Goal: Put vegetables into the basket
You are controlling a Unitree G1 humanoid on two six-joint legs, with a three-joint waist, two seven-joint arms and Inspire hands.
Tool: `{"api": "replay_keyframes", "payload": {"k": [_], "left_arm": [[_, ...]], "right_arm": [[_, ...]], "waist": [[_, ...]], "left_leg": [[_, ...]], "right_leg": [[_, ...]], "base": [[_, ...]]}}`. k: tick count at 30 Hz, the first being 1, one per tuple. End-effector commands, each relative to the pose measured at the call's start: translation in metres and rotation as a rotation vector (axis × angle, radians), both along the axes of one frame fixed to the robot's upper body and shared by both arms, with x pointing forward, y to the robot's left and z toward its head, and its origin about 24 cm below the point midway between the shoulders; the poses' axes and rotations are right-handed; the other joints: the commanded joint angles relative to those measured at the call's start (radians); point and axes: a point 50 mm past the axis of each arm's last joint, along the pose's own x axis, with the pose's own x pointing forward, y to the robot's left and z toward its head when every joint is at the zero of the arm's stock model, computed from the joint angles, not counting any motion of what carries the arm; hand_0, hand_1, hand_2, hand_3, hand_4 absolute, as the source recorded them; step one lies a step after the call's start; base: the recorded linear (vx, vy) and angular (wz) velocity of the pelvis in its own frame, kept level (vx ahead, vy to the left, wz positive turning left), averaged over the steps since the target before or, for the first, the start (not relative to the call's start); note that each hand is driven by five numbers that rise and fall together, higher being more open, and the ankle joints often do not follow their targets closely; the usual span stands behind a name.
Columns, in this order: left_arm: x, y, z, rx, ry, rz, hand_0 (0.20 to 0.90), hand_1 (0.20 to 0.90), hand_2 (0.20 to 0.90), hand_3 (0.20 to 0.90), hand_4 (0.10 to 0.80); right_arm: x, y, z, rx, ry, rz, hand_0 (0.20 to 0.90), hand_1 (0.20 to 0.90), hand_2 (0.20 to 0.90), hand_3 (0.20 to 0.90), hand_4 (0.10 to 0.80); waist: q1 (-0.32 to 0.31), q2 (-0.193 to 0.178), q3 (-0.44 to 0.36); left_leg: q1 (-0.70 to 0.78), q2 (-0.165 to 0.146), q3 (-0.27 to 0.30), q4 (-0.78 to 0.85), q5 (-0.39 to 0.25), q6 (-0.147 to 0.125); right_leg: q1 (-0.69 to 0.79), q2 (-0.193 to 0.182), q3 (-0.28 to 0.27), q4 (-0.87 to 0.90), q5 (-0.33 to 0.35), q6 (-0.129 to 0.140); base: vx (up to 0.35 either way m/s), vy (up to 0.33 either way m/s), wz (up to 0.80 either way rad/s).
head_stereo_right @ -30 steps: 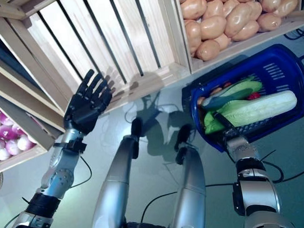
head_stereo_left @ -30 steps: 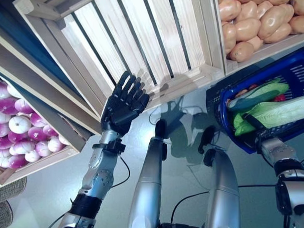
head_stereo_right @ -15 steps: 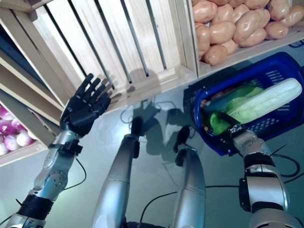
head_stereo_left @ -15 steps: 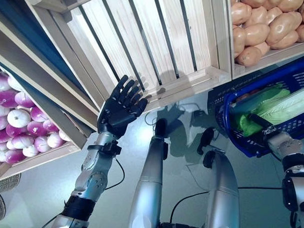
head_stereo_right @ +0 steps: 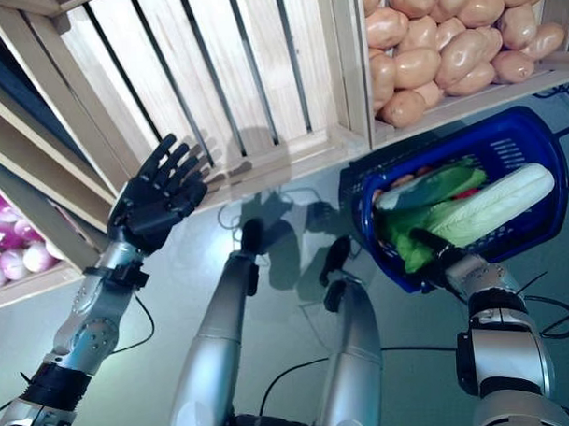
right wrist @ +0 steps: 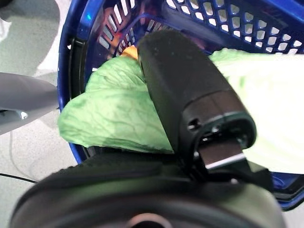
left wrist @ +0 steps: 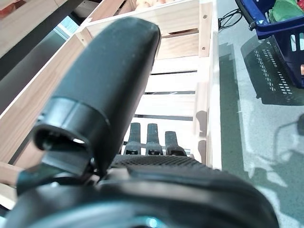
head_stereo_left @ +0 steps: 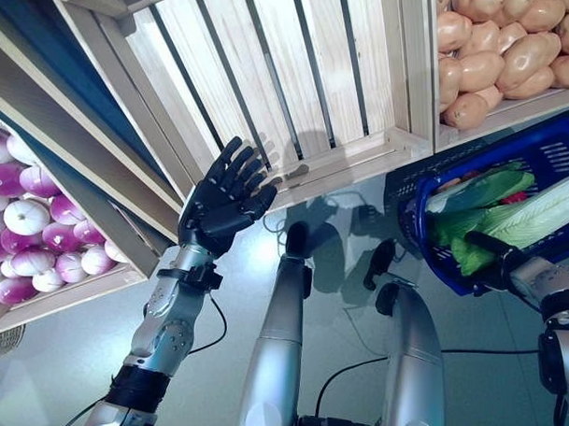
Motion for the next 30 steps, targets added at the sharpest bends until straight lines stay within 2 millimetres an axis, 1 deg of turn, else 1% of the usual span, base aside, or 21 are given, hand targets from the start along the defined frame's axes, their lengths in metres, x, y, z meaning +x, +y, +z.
{"api": "replay_keyframes", "payload": {"k": [1, 7, 10, 12, 13, 17, 19, 20, 22, 23, 27, 30], "left_arm": [[-0.01, 0.004, 0.032, 0.0, -0.171, -0.021, 0.9, 0.9, 0.9, 0.9, 0.8], [-0.012, 0.002, 0.033, 0.008, -0.182, -0.052, 0.9, 0.9, 0.9, 0.9, 0.8], [-0.013, 0.003, 0.034, 0.023, -0.185, -0.062, 0.9, 0.9, 0.9, 0.9, 0.8], [-0.011, 0.0, 0.034, 0.089, -0.189, -0.077, 0.9, 0.9, 0.9, 0.9, 0.8], [-0.01, -0.001, 0.036, 0.097, -0.191, -0.087, 0.9, 0.9, 0.9, 0.9, 0.8], [-0.009, -0.005, 0.039, 0.126, -0.203, -0.111, 0.9, 0.9, 0.9, 0.9, 0.8], [-0.009, -0.007, 0.039, 0.115, -0.197, -0.117, 0.9, 0.9, 0.9, 0.9, 0.8], [-0.009, -0.007, 0.038, 0.117, -0.194, -0.116, 0.9, 0.9, 0.9, 0.9, 0.8], [-0.008, -0.012, 0.034, 0.108, -0.185, -0.117, 0.9, 0.9, 0.9, 0.9, 0.8], [-0.007, -0.014, 0.031, 0.105, -0.179, -0.11, 0.9, 0.9, 0.9, 0.9, 0.8], [-0.008, -0.022, 0.019, 0.111, -0.158, -0.126, 0.9, 0.9, 0.9, 0.9, 0.8], [-0.012, -0.026, 0.002, 0.127, -0.1, -0.125, 0.9, 0.9, 0.9, 0.9, 0.8]], "right_arm": [[-0.021, -0.037, 0.01, -0.095, 0.04, -0.103, 0.9, 0.9, 0.9, 0.9, 0.8], [-0.017, -0.031, 0.009, -0.071, 0.026, -0.101, 0.9, 0.9, 0.9, 0.9, 0.8], [-0.017, -0.027, 0.004, -0.056, 0.027, -0.096, 0.9, 0.9, 0.9, 0.9, 0.8], [-0.017, -0.023, -0.001, -0.052, 0.025, -0.095, 0.9, 0.9, 0.9, 0.9, 0.8], [-0.015, -0.022, -0.001, -0.054, 0.014, -0.101, 0.9, 0.9, 0.9, 0.9, 0.8], [-0.009, -0.015, -0.002, -0.052, -0.055, -0.104, 0.9, 0.9, 0.9, 0.9, 0.8], [0.001, -0.006, 0.003, -0.055, -0.136, -0.099, 0.9, 0.9, 0.9, 0.9, 0.8], [0.002, -0.002, 0.002, -0.062, -0.151, -0.09, 0.9, 0.9, 0.9, 0.9, 0.8], [0.009, 0.01, 0.003, -0.081, -0.229, -0.062, 0.9, 0.9, 0.9, 0.9, 0.8], [0.009, 0.014, 0.003, -0.103, -0.253, -0.047, 0.9, 0.9, 0.9, 0.9, 0.8], [0.003, 0.027, -0.008, -0.235, -0.286, -0.008, 0.9, 0.9, 0.9, 0.9, 0.8], [-0.005, 0.043, -0.012, -0.334, -0.335, 0.028, 0.9, 0.9, 0.9, 0.9, 0.8]], "waist": [[0.04, 0.001, -0.005], [0.037, -0.007, -0.005], [0.035, -0.021, -0.005], [0.034, -0.027, -0.005], [0.035, -0.029, -0.005], [0.036, -0.03, -0.005], [0.036, -0.03, -0.005], [0.035, -0.031, -0.005], [0.027, -0.034, -0.005], [0.02, -0.036, -0.005], [-0.005, -0.039, -0.053], [-0.027, -0.037, -0.115]], "left_leg": [[0.065, -0.035, 0.061, -0.092, -0.023, 0.057], [0.095, -0.021, 0.078, -0.107, -0.027, 0.055], [0.134, -0.017, 0.076, -0.133, -0.023, 0.054], [0.177, -0.017, 0.078, -0.167, -0.01, 0.051], [0.181, -0.016, 0.086, -0.197, 0.029, 0.052], [0.266, -0.027, 0.089, -0.276, 0.06, 0.043], [0.343, -0.037, 0.093, -0.335, 0.075, 0.037], [0.368, -0.039, 0.095, -0.354, 0.08, 0.035], [0.45, -0.041, 0.103, -0.416, 0.1, 0.029], [0.493, -0.04, 0.105, -0.445, 0.109, 0.024], [0.585, -0.028, 0.112, -0.526, 0.132, 0.01], [0.67, -0.014, 0.125, -0.593, 0.151, -0.005]], "right_leg": [[0.032, 0.032, -0.047, 0.06, 0.053, -0.037], [0.055, 0.033, -0.055, 0.044, 0.055, -0.038], [0.093, 0.04, -0.054, 0.017, 0.059, -0.035], [0.133, 0.043, -0.051, -0.012, 0.065, -0.032], [0.14, 0.04, -0.063, -0.046, 0.093, -0.043], [0.225, 0.034, -0.065, -0.128, 0.109, -0.038], [0.299, 0.033, -0.064, -0.181, 0.108, -0.035], [0.322, 0.033, -0.065, -0.197, 0.108, -0.034], [0.4, 0.036, -0.058, -0.25, 0.107, -0.034], [0.444, 0.038, -0.055, -0.279, 0.107, -0.034], [0.543, 0.049, -0.044, -0.379, 0.12, -0.031], [0.631, 0.043, -0.039, -0.458, 0.137, -0.031]], "base": [[0.0, 0.0, 0.0], [0.001, -0.005, 0.0], [0.016, -0.031, -0.02], [0.008, -0.071, -0.02], [-0.026, -0.057, -0.01], [0.007, -0.022, -0.03], [0.042, 0.04, 0.01], [0.05, 0.058, -0.03], [0.06, 0.09, -0.05], [0.063, 0.118, -0.02], [0.077, 0.102, -0.08], [0.138, 0.13, -0.13]]}}
